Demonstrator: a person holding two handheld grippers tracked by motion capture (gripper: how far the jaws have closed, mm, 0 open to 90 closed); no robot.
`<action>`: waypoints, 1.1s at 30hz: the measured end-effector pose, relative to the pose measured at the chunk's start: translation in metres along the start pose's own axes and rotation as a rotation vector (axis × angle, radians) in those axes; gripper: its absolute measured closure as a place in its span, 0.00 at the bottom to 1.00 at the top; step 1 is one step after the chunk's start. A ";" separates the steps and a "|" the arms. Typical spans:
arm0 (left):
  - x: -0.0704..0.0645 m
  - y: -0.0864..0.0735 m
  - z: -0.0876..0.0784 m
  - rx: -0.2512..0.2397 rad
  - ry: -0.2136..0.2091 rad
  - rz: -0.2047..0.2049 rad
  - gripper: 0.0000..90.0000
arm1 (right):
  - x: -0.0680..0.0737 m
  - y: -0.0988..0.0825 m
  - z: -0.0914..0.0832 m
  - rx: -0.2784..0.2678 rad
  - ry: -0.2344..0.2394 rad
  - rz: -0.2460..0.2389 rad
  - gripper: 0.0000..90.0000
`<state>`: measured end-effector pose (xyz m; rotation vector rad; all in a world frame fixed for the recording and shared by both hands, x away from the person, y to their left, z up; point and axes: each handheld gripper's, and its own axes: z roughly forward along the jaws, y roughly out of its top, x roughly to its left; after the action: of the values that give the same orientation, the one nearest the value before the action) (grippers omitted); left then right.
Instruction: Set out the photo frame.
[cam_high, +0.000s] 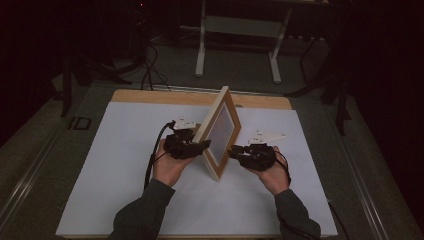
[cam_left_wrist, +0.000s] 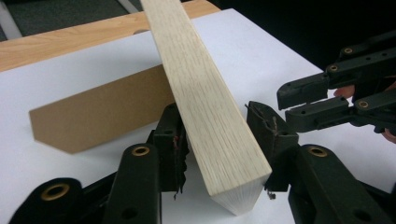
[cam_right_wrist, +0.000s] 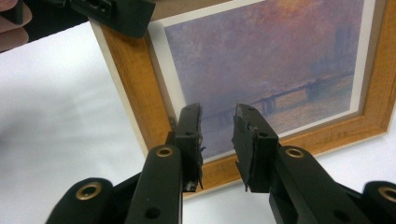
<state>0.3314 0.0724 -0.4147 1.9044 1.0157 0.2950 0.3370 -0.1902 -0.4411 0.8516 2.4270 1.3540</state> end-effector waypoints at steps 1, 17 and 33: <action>0.001 0.000 0.000 -0.005 -0.001 -0.007 0.68 | 0.000 0.000 0.000 0.000 0.000 0.001 0.80; 0.015 -0.003 -0.005 -0.034 0.002 -0.035 0.73 | -0.001 -0.002 0.000 0.000 -0.001 0.004 0.80; 0.025 -0.003 -0.007 -0.049 -0.014 -0.050 0.75 | -0.001 -0.002 -0.001 0.000 -0.004 0.007 0.80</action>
<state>0.3417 0.0967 -0.4186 1.8323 1.0357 0.2747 0.3363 -0.1927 -0.4425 0.8624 2.4238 1.3532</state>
